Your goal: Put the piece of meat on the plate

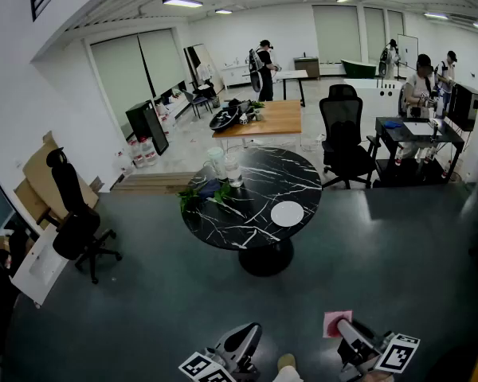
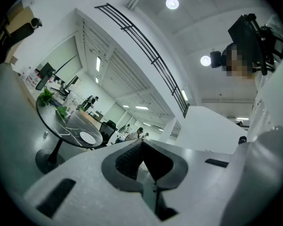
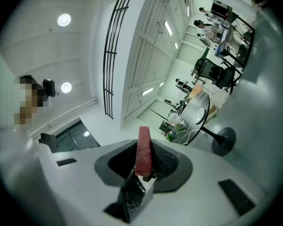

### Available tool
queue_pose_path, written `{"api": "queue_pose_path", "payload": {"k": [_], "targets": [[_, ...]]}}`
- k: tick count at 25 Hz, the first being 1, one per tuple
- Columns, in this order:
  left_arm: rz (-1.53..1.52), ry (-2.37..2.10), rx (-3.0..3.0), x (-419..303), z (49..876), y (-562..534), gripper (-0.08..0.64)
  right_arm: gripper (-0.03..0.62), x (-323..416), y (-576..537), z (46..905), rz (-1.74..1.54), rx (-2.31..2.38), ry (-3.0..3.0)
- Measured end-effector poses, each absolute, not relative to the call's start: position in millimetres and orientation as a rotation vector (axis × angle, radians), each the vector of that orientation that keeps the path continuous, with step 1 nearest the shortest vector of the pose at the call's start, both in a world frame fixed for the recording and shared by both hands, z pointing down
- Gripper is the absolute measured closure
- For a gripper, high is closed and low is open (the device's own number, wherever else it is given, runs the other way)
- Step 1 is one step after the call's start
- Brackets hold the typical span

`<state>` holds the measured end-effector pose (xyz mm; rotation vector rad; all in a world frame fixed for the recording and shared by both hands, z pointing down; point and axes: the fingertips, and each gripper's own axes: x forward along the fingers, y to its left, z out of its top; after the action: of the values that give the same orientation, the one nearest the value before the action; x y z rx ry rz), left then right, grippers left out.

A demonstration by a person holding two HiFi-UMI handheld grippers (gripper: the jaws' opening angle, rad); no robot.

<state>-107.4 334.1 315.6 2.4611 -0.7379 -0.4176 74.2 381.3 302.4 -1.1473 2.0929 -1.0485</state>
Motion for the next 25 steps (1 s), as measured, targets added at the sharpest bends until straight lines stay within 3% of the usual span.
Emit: {"api": "queue_pose_path", "payload": {"k": [9,25], "targets": [[-0.395,-0.711,2.549,-88,325,190,0.551,0.506,79,240,301,-1.027,-1.162,2.138],[-0.370,-0.842,2.502,-55,354,32,0.551,0.506,92,74,350,-1.217,-1.113,2.152]]}}
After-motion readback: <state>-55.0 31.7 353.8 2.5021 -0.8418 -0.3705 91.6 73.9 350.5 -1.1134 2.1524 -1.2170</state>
